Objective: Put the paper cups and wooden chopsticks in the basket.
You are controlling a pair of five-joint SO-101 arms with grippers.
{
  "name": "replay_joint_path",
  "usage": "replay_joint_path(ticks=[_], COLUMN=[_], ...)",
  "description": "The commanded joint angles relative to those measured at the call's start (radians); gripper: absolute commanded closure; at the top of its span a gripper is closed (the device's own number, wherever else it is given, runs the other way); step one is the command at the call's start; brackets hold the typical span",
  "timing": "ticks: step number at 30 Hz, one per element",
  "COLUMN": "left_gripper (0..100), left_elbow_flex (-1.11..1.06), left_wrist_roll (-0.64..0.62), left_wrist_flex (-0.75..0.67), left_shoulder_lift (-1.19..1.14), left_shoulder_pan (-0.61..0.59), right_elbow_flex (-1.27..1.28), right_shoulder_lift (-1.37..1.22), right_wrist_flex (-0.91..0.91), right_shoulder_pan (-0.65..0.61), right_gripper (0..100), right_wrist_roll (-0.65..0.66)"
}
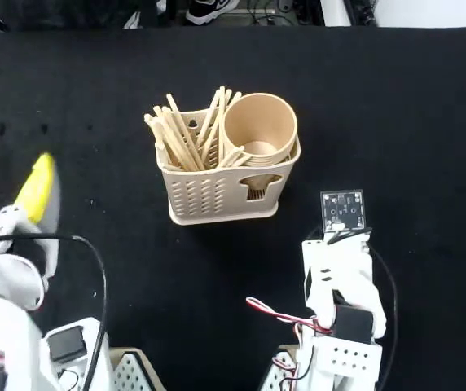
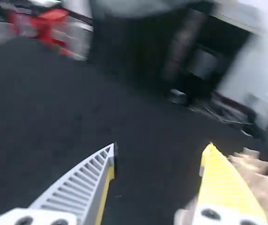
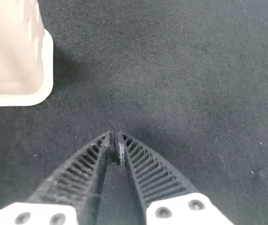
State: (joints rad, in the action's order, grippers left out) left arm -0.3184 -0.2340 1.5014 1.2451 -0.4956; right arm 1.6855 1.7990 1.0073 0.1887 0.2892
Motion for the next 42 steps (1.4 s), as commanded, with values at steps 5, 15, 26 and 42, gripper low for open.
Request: replay_joint_path(ticks=[5,15,26,42], left_gripper=[71,90,97,97], left_elbow_flex=[-0.638,-1.33,-1.38,-1.38], left_wrist_roll=[-0.005,-0.002,0.213,0.221], left_wrist_flex=[-0.209,-0.551,-0.413,-0.333], left_shoulder_lift=[0.359,0.542,0.575,0.577], left_shoulder_pan=[-0.082,0.048,0.219,0.26], right_elbow_flex=[-0.001,-0.001,-0.001,-0.01], right_shoulder_lift=[0.071,0.071,0.074,0.081], right_wrist_flex=[-0.006,-0.006,0.052,0.127], right_shoulder_pan=[-0.012,-0.014,-0.18,-0.322], right_gripper=[98.4,98.4,98.4,98.7], right_wrist_roll=[0.006,0.006,-0.002,0.006])
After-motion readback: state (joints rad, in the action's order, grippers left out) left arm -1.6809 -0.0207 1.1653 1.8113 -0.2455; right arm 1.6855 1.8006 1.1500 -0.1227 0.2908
